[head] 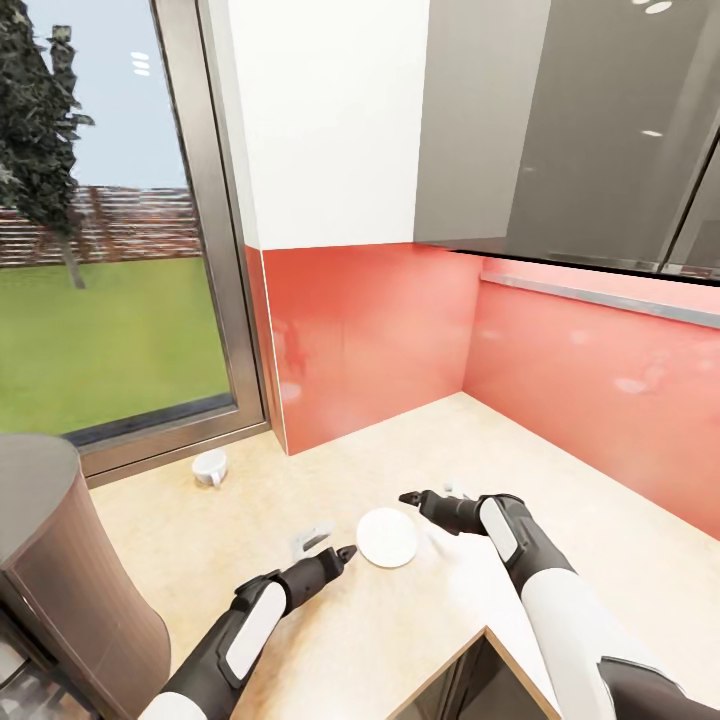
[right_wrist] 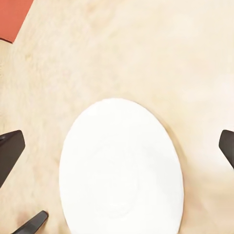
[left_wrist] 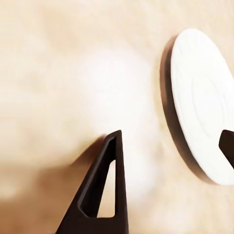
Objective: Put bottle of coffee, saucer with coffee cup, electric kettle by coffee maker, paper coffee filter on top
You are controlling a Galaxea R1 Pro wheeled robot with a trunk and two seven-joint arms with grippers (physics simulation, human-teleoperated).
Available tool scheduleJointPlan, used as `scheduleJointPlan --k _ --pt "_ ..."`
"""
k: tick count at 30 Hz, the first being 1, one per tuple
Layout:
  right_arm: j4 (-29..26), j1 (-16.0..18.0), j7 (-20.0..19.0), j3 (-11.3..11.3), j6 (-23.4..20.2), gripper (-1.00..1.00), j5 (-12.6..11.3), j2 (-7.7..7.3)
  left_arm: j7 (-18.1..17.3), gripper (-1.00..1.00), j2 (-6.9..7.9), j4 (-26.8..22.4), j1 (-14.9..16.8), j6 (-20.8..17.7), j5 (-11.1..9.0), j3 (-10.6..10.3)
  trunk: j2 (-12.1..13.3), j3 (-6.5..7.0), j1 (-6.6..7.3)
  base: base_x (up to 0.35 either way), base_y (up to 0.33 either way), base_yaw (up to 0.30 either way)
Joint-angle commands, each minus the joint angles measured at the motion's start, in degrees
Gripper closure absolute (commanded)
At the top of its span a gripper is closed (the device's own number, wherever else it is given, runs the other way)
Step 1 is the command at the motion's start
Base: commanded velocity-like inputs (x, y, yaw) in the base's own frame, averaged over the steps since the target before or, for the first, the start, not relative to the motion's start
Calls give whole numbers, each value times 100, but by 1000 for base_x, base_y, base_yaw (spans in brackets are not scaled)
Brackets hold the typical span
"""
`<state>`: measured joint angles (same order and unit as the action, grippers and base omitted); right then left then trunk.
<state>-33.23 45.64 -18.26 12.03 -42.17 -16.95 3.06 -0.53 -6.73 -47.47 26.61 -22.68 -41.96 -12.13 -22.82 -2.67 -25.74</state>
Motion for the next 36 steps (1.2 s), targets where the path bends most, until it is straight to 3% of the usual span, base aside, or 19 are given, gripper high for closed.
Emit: scheduleJointPlan --k 1,30,36 --pt "-4 6 -21 40 -37 -100 17 8 7 -100 -2 146 0 -42 -10 -1 -11 -15 -5 0 0 0" --pt "133 6 -28 31 -37 -100 17 45 18 -100 -43 148 -51 -7 -11 8 -11 -15 -5 21 0 0" --pt "472 6 -356 28 -37 -100 17 49 18 -100 -85 150 -59 7 -14 1 -11 -15 -5 0 0 0"
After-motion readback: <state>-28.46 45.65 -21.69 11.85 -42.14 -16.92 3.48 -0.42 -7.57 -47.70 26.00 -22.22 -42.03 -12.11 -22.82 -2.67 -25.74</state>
